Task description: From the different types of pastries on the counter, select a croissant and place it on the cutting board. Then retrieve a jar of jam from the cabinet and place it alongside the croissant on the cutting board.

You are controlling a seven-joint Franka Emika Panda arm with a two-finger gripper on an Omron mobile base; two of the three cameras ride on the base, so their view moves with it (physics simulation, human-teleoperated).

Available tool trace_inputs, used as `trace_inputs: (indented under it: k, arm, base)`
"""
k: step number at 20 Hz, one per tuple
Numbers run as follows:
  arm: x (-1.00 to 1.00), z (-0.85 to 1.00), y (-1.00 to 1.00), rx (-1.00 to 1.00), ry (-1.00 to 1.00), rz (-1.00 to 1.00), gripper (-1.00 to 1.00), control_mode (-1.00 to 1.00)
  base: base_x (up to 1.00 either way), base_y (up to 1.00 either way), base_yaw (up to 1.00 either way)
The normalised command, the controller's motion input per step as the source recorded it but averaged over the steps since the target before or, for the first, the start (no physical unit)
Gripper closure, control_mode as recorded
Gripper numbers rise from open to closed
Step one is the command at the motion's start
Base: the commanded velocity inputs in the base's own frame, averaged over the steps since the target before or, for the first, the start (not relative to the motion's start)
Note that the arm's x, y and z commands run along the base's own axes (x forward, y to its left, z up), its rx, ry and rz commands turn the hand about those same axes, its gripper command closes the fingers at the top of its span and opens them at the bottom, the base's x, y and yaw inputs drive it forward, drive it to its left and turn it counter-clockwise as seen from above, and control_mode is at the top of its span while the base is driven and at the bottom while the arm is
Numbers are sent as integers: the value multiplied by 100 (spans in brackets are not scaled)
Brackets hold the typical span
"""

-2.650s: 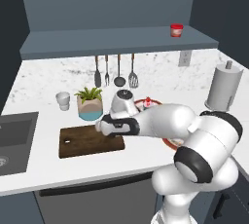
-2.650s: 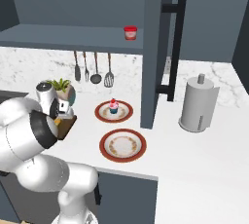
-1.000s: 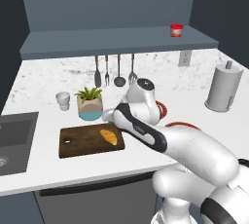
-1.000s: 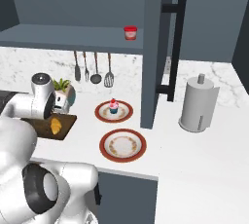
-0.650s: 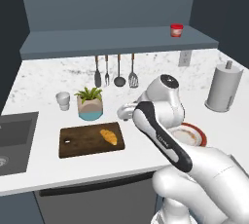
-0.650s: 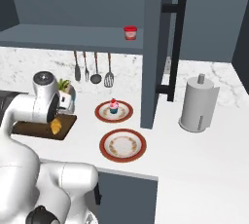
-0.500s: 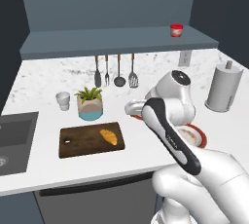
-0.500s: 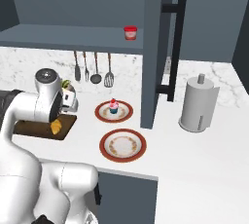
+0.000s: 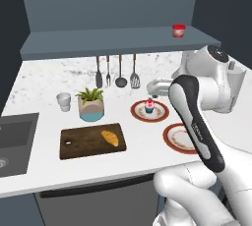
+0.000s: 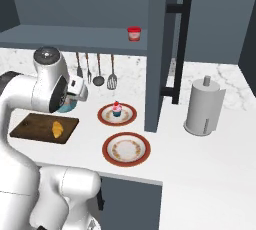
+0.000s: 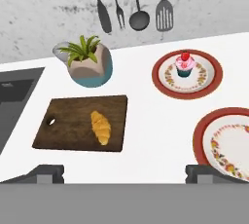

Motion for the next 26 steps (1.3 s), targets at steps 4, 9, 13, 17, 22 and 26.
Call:
trace_inputs:
  k: [4,9,13,17,22,26]
  arm:
    - [-38,100,-32,0,7,-10,-100,-100]
    - [-22,100,-35,1,6,-9,-100,-100]
    - [5,91,-60,1,-1,-12,-100,-100]
    - [29,76,-62,-1,-9,-9,-100,-100]
    - [49,41,-52,-5,-8,-9,-100,-100]
    - [36,-33,-11,2,-2,-3,-100,-100]
  base:
    - [0,0,0]
    - [0,0,0]
    - [0,0,0]
    - [0,0,0]
    - [0,0,0]
    - [0,0,0]
